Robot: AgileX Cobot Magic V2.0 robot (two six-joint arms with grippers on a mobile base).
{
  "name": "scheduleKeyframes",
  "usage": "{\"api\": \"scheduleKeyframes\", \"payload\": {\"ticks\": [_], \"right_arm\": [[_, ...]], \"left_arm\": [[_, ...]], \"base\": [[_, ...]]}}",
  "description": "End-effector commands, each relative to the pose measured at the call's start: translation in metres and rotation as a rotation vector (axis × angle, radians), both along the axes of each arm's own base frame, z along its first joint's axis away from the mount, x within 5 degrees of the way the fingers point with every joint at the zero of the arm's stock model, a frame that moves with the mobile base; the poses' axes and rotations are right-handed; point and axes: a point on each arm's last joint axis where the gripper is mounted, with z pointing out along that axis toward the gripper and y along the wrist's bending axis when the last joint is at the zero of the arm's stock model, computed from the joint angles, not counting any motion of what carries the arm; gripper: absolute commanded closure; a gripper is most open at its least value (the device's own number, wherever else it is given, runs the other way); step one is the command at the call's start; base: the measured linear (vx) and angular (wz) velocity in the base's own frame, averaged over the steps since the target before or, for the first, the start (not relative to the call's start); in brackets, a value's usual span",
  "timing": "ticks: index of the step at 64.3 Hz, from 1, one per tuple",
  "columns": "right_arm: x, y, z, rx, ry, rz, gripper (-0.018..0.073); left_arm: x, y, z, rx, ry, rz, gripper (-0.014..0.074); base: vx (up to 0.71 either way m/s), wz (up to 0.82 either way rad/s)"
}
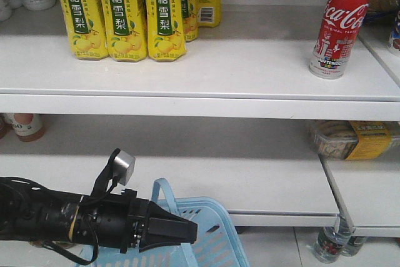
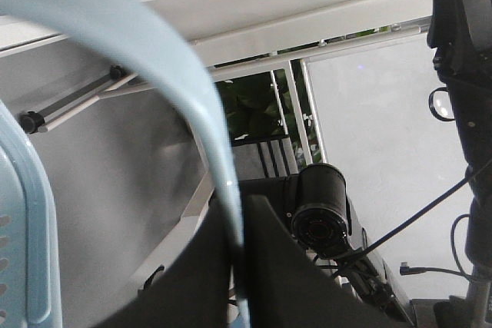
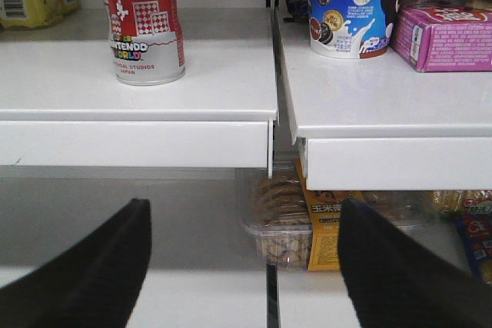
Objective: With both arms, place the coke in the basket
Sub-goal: 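Reach the open right gripper toward the red Coca-Cola bottle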
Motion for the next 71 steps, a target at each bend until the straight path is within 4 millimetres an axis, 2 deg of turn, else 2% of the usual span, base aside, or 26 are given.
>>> {"api": "scheduleKeyframes", "payload": {"ticks": [1, 19, 34, 40, 50, 55, 71], "right_arm": [[0.002, -0.001, 0.017, -0.016, -0.097, -0.003, -0.0001], [0.002, -0.001, 0.02, -0.038, -0.122, -0.003, -0.0001], [0.006, 0.0, 0.035, -0.013, -0.279, 0.0, -0.0001], [0.015, 0.0, 0.049, 0.001, -0.294, 0.0, -0.0001], [0.031, 0.0, 0.089, 0.029, -0.339, -0.001, -0.0001], [0.042, 0.002, 0.103, 0.034, -0.335, 0.014, -0.0001], [0.078, 0.037, 0.126, -0.039, -0.299, 0.213, -0.0001]], "left_arm": [[-0.006, -0.003, 0.031, -0.209, -0.041, -0.057, 0.0603], [-0.006, -0.003, 0.031, -0.209, -0.041, -0.057, 0.0603], [-0.006, -0.003, 0.031, -0.209, -0.041, -0.057, 0.0603], [-0.006, -0.003, 0.031, -0.209, -0.041, -0.057, 0.0603], [-0.006, -0.003, 0.031, -0.209, -0.041, -0.057, 0.0603], [-0.006, -0.003, 0.031, -0.209, -0.041, -0.057, 0.0603], [-0.006, -0.003, 0.031, -0.209, -0.041, -0.057, 0.0603]], "base": [[0.0, 0.0], [0.0, 0.0], [0.0, 0.0], [0.0, 0.0], [0.0, 0.0], [0.0, 0.0], [0.0, 0.0]]}}
